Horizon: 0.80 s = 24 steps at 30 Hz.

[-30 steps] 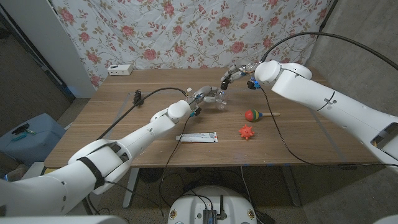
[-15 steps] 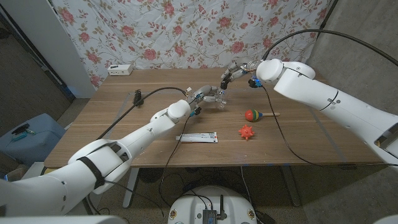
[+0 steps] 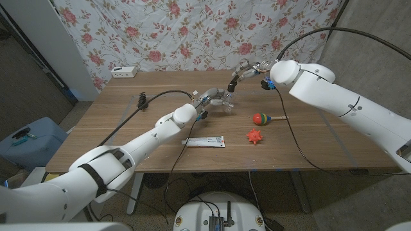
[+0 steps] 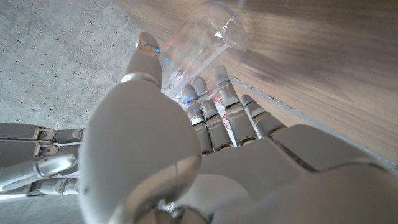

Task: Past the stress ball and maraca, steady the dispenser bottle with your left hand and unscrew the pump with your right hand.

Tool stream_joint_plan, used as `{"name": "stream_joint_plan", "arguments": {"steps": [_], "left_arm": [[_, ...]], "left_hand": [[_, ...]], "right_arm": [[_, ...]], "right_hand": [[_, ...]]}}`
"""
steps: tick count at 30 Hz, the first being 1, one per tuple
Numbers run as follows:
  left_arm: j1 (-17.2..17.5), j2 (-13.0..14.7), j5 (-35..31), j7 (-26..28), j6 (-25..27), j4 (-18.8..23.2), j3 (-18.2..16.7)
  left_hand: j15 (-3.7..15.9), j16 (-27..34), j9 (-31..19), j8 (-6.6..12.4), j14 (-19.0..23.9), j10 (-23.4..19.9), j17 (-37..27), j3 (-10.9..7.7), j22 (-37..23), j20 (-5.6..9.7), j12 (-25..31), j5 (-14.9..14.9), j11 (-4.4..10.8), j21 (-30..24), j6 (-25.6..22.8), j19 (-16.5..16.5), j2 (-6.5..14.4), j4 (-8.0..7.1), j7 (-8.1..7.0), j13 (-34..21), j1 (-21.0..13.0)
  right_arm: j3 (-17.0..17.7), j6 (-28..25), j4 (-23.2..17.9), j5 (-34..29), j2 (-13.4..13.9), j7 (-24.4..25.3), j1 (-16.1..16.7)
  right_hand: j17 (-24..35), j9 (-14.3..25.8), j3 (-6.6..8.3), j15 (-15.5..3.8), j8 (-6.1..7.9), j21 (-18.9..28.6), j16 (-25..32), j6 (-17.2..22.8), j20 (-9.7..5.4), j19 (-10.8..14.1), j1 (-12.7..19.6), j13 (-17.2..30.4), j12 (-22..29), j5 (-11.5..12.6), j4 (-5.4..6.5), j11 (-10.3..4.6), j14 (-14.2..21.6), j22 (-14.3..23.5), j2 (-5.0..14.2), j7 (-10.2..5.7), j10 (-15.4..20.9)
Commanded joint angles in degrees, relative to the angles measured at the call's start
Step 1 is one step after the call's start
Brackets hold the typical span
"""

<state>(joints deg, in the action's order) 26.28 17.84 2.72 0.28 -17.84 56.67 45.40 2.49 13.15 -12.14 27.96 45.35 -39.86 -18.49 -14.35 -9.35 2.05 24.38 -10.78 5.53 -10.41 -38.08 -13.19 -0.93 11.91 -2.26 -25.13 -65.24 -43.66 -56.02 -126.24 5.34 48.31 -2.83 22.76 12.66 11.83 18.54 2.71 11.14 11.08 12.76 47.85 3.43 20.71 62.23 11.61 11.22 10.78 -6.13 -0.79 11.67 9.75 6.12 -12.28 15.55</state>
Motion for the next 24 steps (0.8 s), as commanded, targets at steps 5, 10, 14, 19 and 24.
{"name": "stream_joint_plan", "arguments": {"steps": [5, 10, 14, 19, 24], "left_arm": [[1.2, 0.1, -2.4, 4.6, -0.8, 1.2, -0.2], [1.6, 0.2, -3.3, 6.3, -0.5, 2.1, -0.2], [1.9, 0.2, -4.0, 7.7, -0.3, 2.6, -0.3], [2.6, 0.2, -4.8, 9.9, 0.1, 3.4, -0.5], [3.4, 0.3, -5.9, 12.2, 1.1, 4.7, -0.7]], "left_hand": [[7.69, 0.4, 0.0, 0.38, 3.2, -3.2, -0.3, -3.84, 0.0, 4.50, 0.3, -0.2, 2.60, 0.0, -4.7, 0.2, 7.3, -3.16, -0.96, -4.8, 3.5], [7.89, 0.5, 0.0, 0.42, 3.4, -3.3, -0.3, -3.85, 0.0, 4.52, 0.4, -0.2, 2.73, 0.0, -4.8, 0.1, 7.2, -3.11, -1.03, -4.8, 3.5], [7.75, 0.4, 0.0, 0.44, 3.4, -3.4, -0.3, -3.87, 0.0, 4.56, 0.4, -0.2, 2.64, 0.0, -4.9, 0.1, 7.2, -3.11, -1.04, -4.8, 3.5], [7.80, 0.4, 0.0, 0.46, 3.3, -3.5, -0.3, -3.86, 0.0, 4.60, 0.4, -0.2, 2.63, 0.0, -4.9, 0.1, 7.2, -3.12, -1.09, -4.7, 3.5], [7.71, 0.4, 0.0, 0.43, 3.4, -3.5, -0.3, -3.87, 0.0, 4.57, 0.4, -0.2, 2.63, 0.0, -4.9, 0.0, 7.2, -3.13, -0.96, -4.7, 3.5]], "right_arm": [[1.9, -1.4, -3.5, -0.6, 0.6, 5.6, 3.6], [0.8, -2.9, -4.1, -2.2, 0.1, 7.8, 3.9], [-0.3, -3.8, -4.2, -3.3, 0.0, 8.4, 3.5], [-1.7, -3.5, -3.9, -4.7, 0.1, 8.6, 3.0], [-3.4, -3.3, -3.4, -6.3, 0.2, 7.8, 2.0]], "right_hand": [[0.1, 0.5, -3.66, 0.81, 0.00, 0.8, 1.0, -2.1, 1.28, 2.4, -7.7, 0.2, 0.8, -0.6, 2.60, 1.92, 1.8, 0.1, -0.89, 3.07, 1.5], [0.1, 0.7, -5.85, 0.77, 0.15, 0.9, 1.2, -3.1, 1.58, 3.5, -13.0, 0.2, 0.9, -0.9, 4.70, 2.83, 2.6, 0.2, -1.12, 4.77, 2.2], [0.1, 0.7, -7.25, 1.16, 0.25, 1.0, 1.4, -3.5, 2.09, 4.6, -16.2, 0.2, 1.0, -0.9, 5.74, 4.27, 3.5, 0.2, -1.55, 6.19, 2.8], [0.0, 0.8, -9.15, 2.16, 0.30, 1.0, 1.3, -4.2, 2.91, 5.6, -20.7, 0.2, 0.9, -0.8, 7.16, 5.97, 4.0, 0.2, -2.46, 8.21, 3.0], [-0.2, 0.5, -11.17, 2.56, -0.08, 1.0, 1.1, -5.5, 3.21, 6.4, -23.7, 0.2, 0.7, -0.7, 7.61, 6.81, 4.3, 0.1, -5.06, 8.90, 2.8]]}}
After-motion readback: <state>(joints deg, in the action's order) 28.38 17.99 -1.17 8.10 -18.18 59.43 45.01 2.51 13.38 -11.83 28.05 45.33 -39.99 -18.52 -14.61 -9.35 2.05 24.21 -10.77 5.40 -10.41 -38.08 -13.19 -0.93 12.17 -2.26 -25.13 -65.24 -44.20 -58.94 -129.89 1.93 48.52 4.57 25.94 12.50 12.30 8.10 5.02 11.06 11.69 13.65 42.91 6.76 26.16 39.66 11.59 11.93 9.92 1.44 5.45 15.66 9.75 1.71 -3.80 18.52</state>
